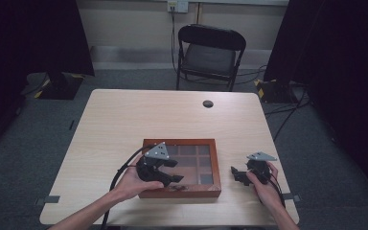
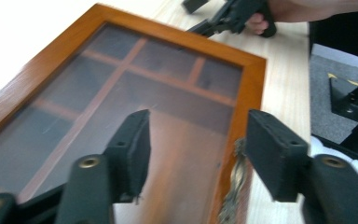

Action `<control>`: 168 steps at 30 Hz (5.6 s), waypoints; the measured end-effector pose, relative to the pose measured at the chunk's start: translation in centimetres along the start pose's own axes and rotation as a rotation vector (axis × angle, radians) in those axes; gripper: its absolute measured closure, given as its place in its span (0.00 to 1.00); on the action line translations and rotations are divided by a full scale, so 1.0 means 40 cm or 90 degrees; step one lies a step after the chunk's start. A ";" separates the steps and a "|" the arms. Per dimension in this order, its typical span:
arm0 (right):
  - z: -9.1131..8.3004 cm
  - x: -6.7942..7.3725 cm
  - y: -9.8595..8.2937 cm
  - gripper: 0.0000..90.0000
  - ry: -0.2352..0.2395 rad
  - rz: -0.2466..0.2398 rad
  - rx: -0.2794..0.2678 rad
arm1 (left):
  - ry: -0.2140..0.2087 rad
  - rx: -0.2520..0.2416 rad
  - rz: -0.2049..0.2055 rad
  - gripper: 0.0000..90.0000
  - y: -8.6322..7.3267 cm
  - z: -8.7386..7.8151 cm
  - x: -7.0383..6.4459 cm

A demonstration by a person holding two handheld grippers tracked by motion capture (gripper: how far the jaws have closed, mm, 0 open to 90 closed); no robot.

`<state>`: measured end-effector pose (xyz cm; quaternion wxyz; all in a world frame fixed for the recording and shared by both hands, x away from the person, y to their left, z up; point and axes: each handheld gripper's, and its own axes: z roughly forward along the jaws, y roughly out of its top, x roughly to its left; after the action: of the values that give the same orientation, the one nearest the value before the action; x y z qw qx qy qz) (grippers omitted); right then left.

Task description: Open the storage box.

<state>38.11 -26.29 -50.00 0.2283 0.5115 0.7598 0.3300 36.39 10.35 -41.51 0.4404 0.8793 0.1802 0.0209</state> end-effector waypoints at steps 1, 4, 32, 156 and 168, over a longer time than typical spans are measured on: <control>0.000 0.000 0.000 0.15 0.000 0.000 0.000 | -0.007 -0.002 0.001 0.48 -0.002 0.008 -0.003; 0.000 0.000 0.000 0.15 0.000 0.000 0.000 | -0.030 0.001 -0.003 0.55 -0.012 0.019 -0.011; 0.000 0.000 0.000 0.15 0.001 -0.002 0.000 | -0.087 0.012 -0.006 0.88 -0.060 0.037 -0.018; 0.001 -0.003 0.001 0.14 0.007 -0.009 0.000 | -0.093 0.033 -0.067 0.90 0.144 -0.103 0.046; 0.001 -0.004 0.001 0.14 0.008 -0.010 0.000 | -0.074 0.012 -0.063 0.90 0.170 -0.124 0.055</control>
<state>38.22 -26.40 -50.01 0.2262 0.5037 0.7649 0.3316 39.51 11.19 -33.43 0.4424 0.8731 0.1978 -0.0532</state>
